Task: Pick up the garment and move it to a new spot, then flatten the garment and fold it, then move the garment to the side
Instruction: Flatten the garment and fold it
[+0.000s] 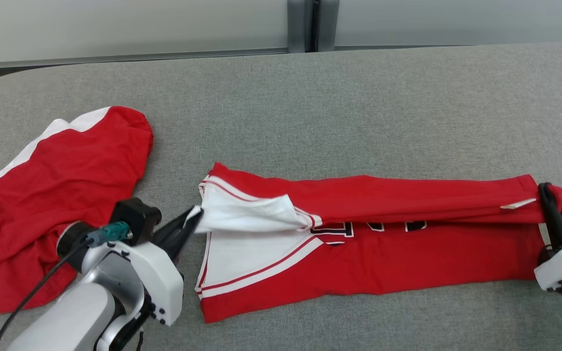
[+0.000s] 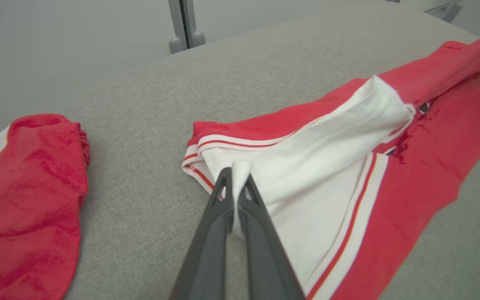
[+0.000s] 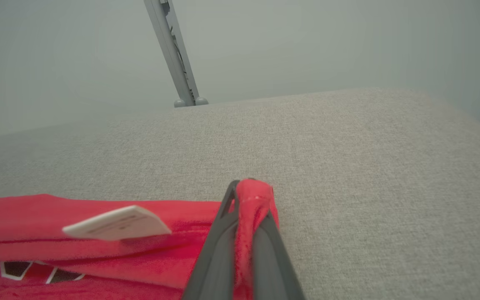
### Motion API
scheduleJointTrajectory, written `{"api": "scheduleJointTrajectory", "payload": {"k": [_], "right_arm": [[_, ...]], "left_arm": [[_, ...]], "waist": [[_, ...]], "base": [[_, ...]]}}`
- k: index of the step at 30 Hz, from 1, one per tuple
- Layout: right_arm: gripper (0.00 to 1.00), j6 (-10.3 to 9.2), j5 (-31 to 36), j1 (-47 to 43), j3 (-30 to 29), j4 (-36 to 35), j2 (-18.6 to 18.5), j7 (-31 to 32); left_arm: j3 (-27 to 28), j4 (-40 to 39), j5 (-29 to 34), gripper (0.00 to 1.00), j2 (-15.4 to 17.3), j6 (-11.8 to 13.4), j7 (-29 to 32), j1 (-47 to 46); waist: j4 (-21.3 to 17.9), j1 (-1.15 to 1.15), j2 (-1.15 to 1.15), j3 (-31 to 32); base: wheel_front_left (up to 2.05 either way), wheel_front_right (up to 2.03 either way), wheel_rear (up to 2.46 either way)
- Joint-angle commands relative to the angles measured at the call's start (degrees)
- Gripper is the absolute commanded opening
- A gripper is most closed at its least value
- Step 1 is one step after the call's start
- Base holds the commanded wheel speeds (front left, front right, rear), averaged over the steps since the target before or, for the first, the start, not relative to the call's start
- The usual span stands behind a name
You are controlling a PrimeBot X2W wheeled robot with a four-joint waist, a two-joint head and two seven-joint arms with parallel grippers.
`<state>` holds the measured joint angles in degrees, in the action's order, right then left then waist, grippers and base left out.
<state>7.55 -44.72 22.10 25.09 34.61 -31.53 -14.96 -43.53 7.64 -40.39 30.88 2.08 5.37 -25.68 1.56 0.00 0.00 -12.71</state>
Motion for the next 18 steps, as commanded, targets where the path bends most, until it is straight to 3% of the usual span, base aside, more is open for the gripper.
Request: {"api": "scheduleJointTrajectory", "payload": {"k": [1, 15, 16, 17, 18], "right_arm": [[0.00, -0.12, -1.05, -1.35, 0.19, 0.41, -0.27, -0.32], [0.00, -0.12, -6.72, -5.91, 3.38, 1.10, -1.67, 2.82], [0.34, -0.12, -6.88, -5.91, 3.64, 1.16, -1.80, 3.18], [1.00, -0.12, -7.18, -5.84, 3.78, 1.38, -1.87, 3.47], [1.00, -0.12, -7.35, -5.70, 3.95, 1.56, -1.86, 3.78]], "left_arm": [[-0.64, -1.28, -0.22, 0.00, 0.94, 0.45, 0.93, 1.54], [-5.14, -4.62, -1.27, 0.00, 3.35, 0.64, 8.21, 6.54], [-5.39, -4.43, -0.69, 0.00, 3.52, 0.75, 8.41, 6.43], [-5.89, -4.17, 0.33, 0.25, 3.79, 1.06, 8.42, 6.20], [-6.44, -3.86, 1.01, 0.61, 3.92, 1.05, 8.48, 6.07]], "waist": [[0.14, 0.00, 0.00, 0.66], [-1.00, 0.00, 0.00, 2.16], [-1.11, 0.00, 0.00, 2.21], [-1.23, 0.00, 0.00, 2.22], [-1.32, 0.00, 0.00, 2.23]], "base": [[0.00, 0.00, 0.00], [0.00, 0.00, 0.00], [0.00, 0.00, 0.00], [0.00, 0.00, 0.00], [0.00, 0.00, 0.00]]}}
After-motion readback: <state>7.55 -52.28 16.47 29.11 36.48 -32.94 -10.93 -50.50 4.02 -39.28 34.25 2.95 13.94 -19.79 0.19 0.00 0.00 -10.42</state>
